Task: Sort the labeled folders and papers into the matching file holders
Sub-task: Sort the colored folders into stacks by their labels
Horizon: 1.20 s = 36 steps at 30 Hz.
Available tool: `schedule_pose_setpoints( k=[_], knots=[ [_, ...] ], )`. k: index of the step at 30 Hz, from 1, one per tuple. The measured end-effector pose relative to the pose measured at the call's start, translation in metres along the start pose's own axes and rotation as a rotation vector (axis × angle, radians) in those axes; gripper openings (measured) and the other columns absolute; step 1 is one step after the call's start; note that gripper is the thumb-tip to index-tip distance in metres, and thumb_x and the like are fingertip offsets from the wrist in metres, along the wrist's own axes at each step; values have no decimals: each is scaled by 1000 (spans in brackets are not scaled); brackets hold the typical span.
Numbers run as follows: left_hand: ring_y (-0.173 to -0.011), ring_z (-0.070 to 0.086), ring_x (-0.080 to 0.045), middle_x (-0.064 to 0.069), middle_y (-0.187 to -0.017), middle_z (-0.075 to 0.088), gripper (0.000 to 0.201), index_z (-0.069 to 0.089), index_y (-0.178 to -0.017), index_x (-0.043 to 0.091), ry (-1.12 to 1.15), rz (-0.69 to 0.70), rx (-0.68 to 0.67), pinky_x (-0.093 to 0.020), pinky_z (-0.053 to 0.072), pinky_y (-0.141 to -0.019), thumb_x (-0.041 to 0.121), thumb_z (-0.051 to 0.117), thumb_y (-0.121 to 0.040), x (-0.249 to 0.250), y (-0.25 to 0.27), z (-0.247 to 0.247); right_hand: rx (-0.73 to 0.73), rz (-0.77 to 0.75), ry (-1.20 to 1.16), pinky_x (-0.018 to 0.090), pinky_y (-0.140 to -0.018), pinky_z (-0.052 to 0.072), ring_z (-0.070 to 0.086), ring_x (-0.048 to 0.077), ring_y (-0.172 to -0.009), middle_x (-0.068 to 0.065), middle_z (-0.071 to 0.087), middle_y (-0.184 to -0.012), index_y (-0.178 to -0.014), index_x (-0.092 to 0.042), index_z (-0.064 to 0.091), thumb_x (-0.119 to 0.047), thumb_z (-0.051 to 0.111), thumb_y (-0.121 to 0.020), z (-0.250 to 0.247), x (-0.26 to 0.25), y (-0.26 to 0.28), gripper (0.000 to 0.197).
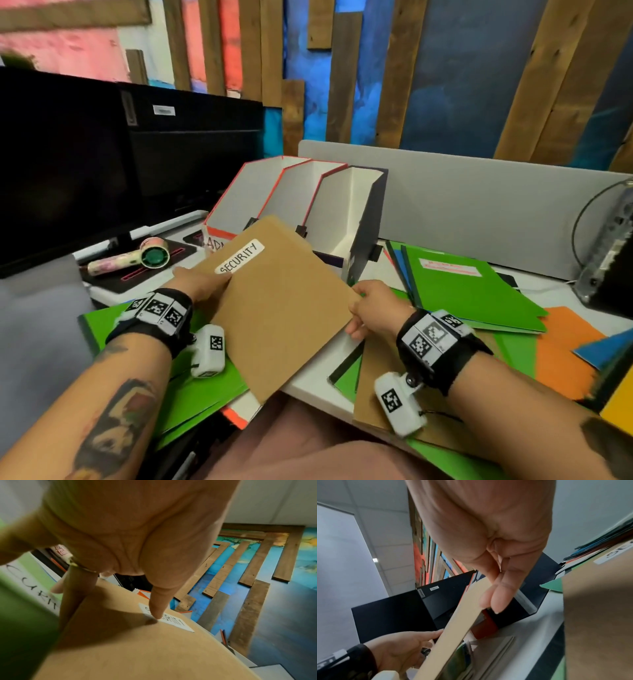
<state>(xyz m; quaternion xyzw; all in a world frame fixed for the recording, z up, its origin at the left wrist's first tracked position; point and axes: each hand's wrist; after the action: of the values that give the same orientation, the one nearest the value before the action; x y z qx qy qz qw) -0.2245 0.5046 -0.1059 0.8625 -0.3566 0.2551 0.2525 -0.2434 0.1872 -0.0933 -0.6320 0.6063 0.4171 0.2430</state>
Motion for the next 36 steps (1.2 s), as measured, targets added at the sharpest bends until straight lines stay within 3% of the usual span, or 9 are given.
schedule_pose_setpoints(
  k=[3,6,9,12,16,19,22,30,36],
  knots=[
    [-133,50,-37,-17,-150,48,114,32,-153,6,-65,-5,31,-45,41,-111,76,70,-71,-8,-1,-6,-30,49,82,25,-50,55,64,17,-52,10,66,-67,-150,-8,39,2,41,-103,10,-8,-6,47],
    [-128,55,-34,-13,-142,55,102,51,-142,11,-199,-17,8,-38,43,-107,84,62,-71,-23,-10,-9,-29,-1,239,37,-65,63,68,22,-61,16,69,-80,-136,4,53,2,47,-98,22,-14,-17,38],
    [-121,57,-34,-16,-133,61,101,56,-135,8,-131,-26,-184,-38,44,-102,75,77,-63,-31,-19,-9,38,-45,600,47,-99,53,61,32,-110,19,59,-128,-134,-5,53,-12,52,-95,38,-20,-19,40],
    [-102,57,-28,-10,-116,63,79,60,-124,12,-126,-8,-163,-34,42,-90,70,76,-72,-28,-13,-11,161,-325,934,54,-121,21,20,40,-147,16,26,-154,-153,-18,28,-18,59,-86,60,-31,-1,74],
    [-125,55,-30,-14,-139,58,77,52,-140,8,-266,45,-167,-35,42,-102,66,58,-89,-21,-7,-11,-310,-888,915,49,-122,9,17,28,-151,11,25,-160,-156,-21,30,-31,72,-84,97,-48,31,84],
    [-125,58,-30,-15,-134,62,81,59,-134,5,-331,94,-144,-32,44,-92,68,64,-83,-20,-14,-8,-587,-793,1031,62,-122,2,9,33,-154,19,13,-166,-160,-19,-9,-60,82,-71,124,-40,39,134],
    [-122,58,-29,-13,-134,63,77,58,-133,6,-377,69,-165,-33,42,-90,65,66,-85,-14,-12,-15,-554,-759,1067,73,-116,1,3,41,-154,20,4,-167,-151,-25,-35,-69,84,-61,141,-27,36,155],
    [-132,52,-30,-13,-144,55,80,49,-143,3,-539,22,-57,-38,41,-106,61,62,-90,-15,-16,-45,-420,-840,1169,71,-115,17,14,52,-149,32,13,-161,-160,-31,-3,-52,49,-93,153,-16,40,87],
    [-126,57,-27,-11,-137,61,77,57,-136,4,-629,-45,-182,-36,42,-104,67,51,-93,-37,-20,-53,-401,-648,1198,70,-116,17,9,50,-151,28,3,-165,-161,-23,-2,-36,53,-93,157,-17,38,88]
  ],
)
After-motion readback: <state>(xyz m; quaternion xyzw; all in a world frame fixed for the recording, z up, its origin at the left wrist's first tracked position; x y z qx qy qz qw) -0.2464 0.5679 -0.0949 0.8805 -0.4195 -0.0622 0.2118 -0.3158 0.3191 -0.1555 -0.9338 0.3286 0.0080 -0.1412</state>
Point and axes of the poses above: each hand's wrist, its own y-axis away from the middle knuckle, its own z-axis out of the palm, x = y × z
